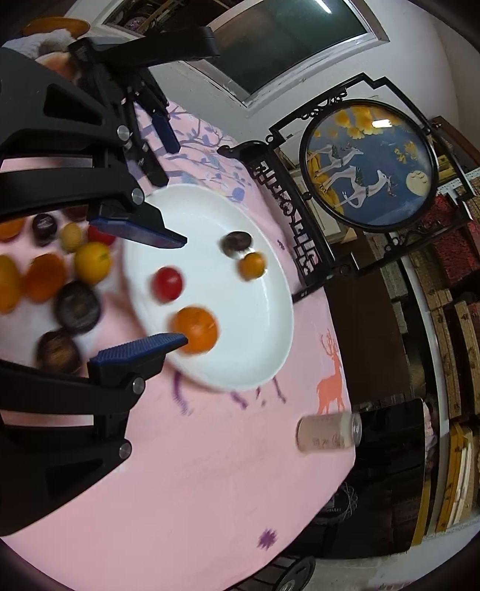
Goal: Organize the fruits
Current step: 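Carry brown fruit and orange onto the white plate and open both grippers, then grasp the dark red plum with the left gripper while the right grasps a brown mangosteen, then carry plum and mangosteen onto the white plate and open both grippers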
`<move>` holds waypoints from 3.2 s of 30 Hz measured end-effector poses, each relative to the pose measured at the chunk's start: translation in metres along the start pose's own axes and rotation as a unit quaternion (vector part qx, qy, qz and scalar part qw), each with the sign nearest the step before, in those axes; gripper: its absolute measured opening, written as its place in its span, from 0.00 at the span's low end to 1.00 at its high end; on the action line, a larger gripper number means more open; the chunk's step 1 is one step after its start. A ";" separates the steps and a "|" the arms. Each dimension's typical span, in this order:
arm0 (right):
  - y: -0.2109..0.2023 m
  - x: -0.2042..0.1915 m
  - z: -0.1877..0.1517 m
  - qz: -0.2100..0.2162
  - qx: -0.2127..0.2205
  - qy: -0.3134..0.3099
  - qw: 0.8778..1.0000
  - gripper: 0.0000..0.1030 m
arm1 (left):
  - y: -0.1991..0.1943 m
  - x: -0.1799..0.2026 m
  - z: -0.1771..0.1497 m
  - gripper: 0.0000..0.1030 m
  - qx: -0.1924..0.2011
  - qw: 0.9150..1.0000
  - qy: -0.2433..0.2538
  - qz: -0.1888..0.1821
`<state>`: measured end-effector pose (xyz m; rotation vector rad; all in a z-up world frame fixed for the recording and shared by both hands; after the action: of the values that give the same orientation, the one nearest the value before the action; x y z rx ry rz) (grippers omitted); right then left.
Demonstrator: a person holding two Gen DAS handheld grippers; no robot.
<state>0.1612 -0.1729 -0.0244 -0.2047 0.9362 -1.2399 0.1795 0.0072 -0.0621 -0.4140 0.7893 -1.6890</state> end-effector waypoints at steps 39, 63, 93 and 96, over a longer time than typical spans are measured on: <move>-0.034 0.046 -0.020 0.025 -0.010 0.092 0.995 0.47 | -0.038 -0.023 -0.054 0.86 0.000 0.999 -0.032 0.016; -0.023 0.039 -0.031 0.011 -0.031 0.062 0.998 0.47 | 0.004 0.015 -0.050 0.69 -0.033 0.998 0.049 0.004; 0.009 0.051 -0.072 -0.084 -0.095 -0.048 0.991 0.34 | 0.016 0.028 -0.047 0.38 -0.040 0.997 0.046 -0.041; 0.002 0.052 -0.064 -0.078 -0.080 -0.035 0.993 0.34 | 0.007 0.024 -0.048 0.38 -0.035 0.998 0.035 -0.038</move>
<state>0.1192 -0.1950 -0.0915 -0.4514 0.9733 -1.2922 0.1472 -0.0023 -0.1049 -0.4398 0.8953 -1.7591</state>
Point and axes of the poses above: each gripper's, at about its wrist camera, not at the fingertips, and y roughly the way its jaws point, x to its right, z to its top, the point moved 10 cm from there along y, roughly the way its jaws point, and after that the axes turned 12 degrees about y, right-handed, at the moved point
